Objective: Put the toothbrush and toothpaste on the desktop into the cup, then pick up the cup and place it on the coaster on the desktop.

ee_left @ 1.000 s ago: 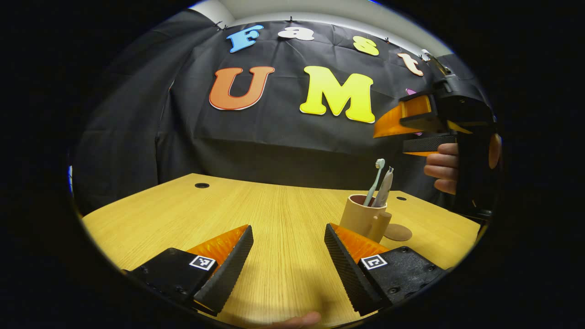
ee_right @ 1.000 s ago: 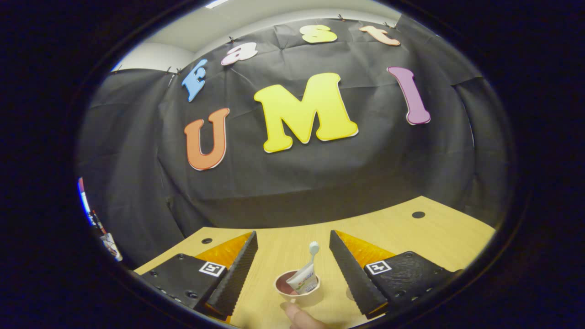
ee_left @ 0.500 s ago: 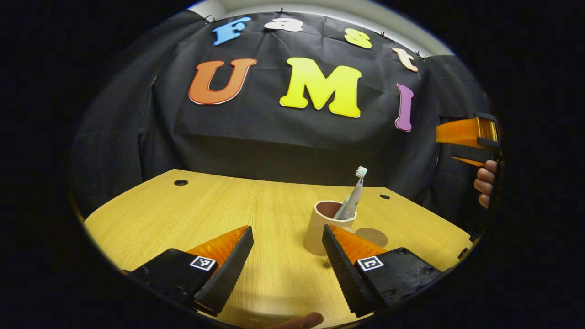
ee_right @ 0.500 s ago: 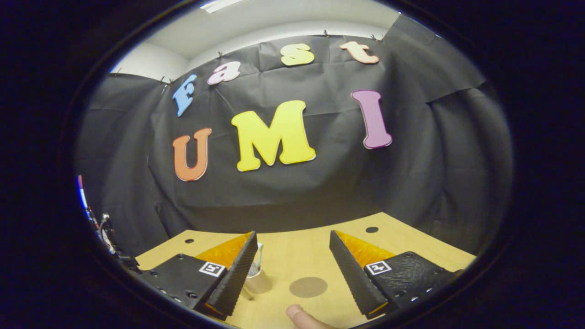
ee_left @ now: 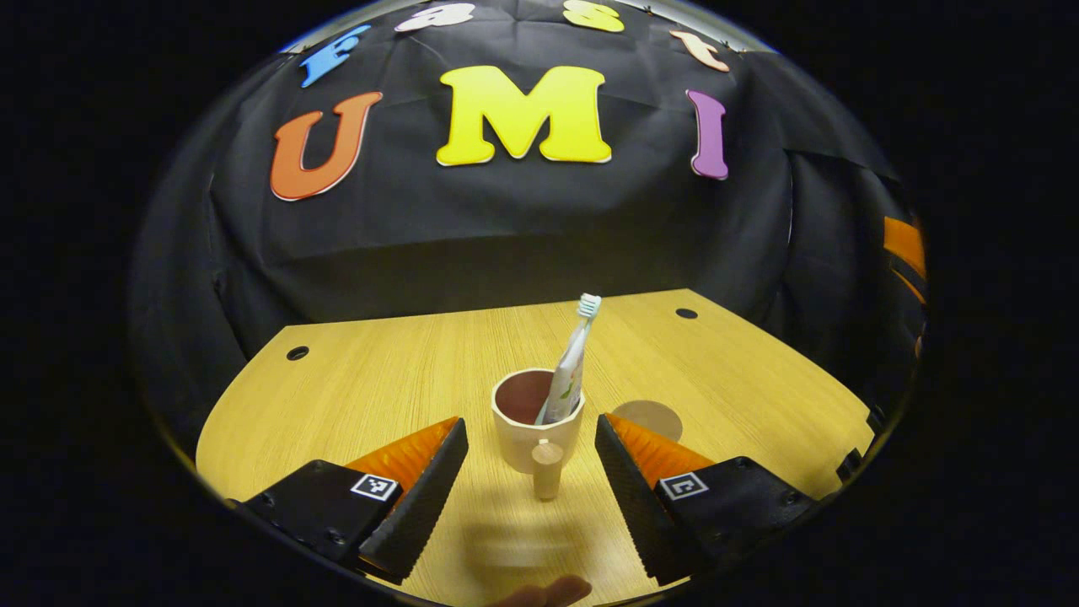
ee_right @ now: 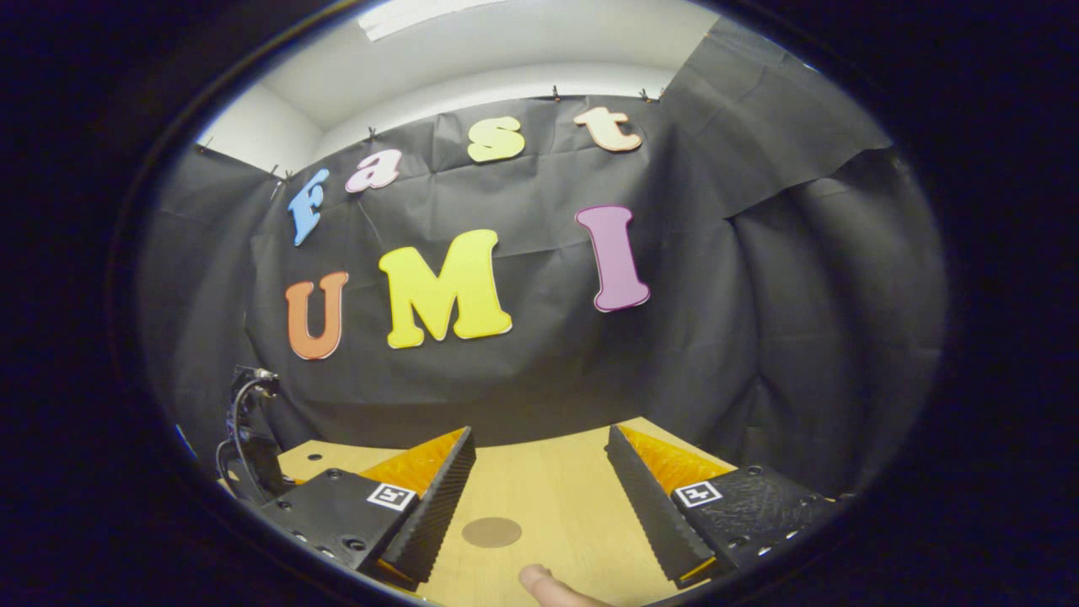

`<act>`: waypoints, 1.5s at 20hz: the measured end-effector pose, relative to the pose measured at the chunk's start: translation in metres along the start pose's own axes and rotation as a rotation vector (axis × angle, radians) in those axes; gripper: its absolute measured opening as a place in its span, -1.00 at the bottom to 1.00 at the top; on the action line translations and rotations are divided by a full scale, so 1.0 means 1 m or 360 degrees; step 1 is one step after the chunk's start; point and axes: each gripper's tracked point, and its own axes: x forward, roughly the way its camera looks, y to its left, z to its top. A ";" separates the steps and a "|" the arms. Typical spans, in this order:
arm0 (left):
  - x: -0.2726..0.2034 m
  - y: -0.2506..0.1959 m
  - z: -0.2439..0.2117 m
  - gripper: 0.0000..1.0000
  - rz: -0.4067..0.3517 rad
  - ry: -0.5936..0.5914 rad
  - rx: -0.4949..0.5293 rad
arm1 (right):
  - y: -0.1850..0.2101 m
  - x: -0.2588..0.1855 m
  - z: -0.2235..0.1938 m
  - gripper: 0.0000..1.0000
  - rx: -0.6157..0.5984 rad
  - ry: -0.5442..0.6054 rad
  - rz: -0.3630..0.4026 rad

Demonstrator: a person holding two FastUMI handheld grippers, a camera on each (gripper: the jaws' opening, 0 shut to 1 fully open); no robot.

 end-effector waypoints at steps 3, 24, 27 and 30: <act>0.012 0.000 -0.004 0.99 0.0056 0.0150 0.0033 | -0.020 -0.013 0.009 0.91 -0.0076 -0.0060 -0.0014; 0.103 -0.012 -0.041 -0.25 0.0015 0.1106 0.0124 | -0.093 -0.035 -0.024 0.91 -0.0177 -0.0048 0.0051; 0.117 -0.030 -0.032 -0.30 0.0013 0.1083 0.0080 | -0.091 -0.039 -0.018 0.83 -0.0142 -0.0055 0.0073; 0.124 -0.051 -0.021 -0.45 -0.0012 0.1059 0.0011 | -0.092 -0.042 -0.012 0.83 -0.0172 -0.0095 0.0077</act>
